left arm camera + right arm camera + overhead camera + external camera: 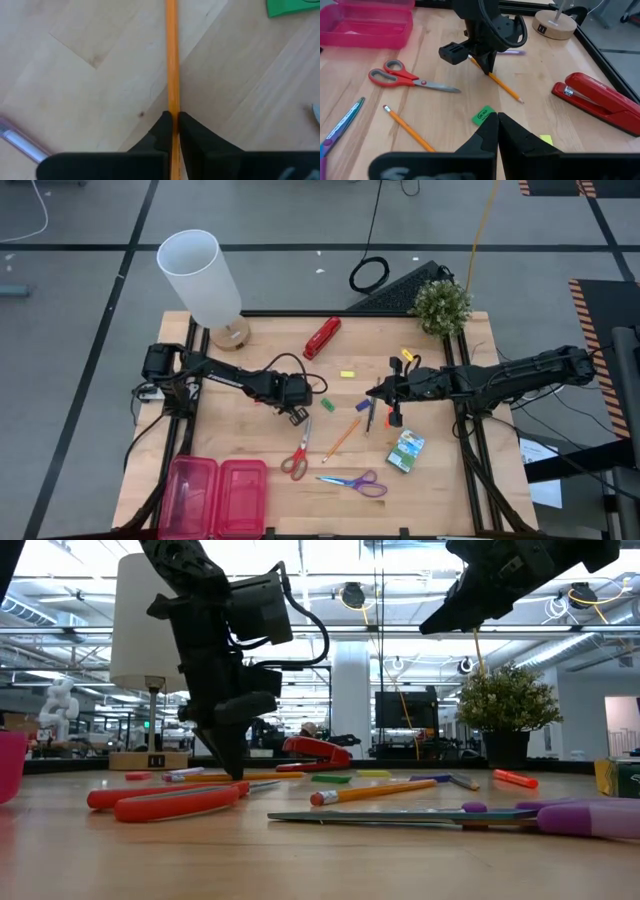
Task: Pack school essentials
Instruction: Put the left yellow pencil into the red supply box
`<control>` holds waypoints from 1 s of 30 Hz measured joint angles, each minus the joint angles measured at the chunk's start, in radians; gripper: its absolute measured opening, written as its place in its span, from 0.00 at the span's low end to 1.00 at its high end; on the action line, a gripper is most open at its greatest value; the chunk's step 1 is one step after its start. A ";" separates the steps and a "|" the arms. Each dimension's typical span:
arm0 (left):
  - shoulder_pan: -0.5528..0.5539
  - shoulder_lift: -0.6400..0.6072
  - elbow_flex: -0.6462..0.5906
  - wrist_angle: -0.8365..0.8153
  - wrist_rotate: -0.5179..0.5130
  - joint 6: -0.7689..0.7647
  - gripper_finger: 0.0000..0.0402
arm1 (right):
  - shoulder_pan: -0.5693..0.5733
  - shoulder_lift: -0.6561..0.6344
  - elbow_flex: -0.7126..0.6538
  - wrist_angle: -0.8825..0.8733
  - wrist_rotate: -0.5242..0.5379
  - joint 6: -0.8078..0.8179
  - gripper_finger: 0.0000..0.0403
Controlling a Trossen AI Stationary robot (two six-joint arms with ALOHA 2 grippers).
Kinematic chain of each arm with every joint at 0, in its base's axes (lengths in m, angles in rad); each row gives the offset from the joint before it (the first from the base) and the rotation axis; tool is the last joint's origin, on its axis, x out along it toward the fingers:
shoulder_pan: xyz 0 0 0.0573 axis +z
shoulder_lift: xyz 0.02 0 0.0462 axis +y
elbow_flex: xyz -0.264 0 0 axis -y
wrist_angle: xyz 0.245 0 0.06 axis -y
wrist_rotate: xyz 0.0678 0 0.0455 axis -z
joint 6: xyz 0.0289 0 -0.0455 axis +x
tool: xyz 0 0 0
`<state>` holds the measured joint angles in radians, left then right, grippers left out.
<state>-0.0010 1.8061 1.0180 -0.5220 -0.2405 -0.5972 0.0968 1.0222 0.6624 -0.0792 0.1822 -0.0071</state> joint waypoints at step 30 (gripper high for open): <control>-0.097 -0.177 0.003 0.010 0.023 0.128 0.05 | -0.025 0.428 0.000 0.509 -0.029 -0.036 0.32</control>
<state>-0.0977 1.6295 1.0209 -0.5124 -0.2178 -0.4696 0.0715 1.4501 0.6628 0.4296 0.1528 -0.0429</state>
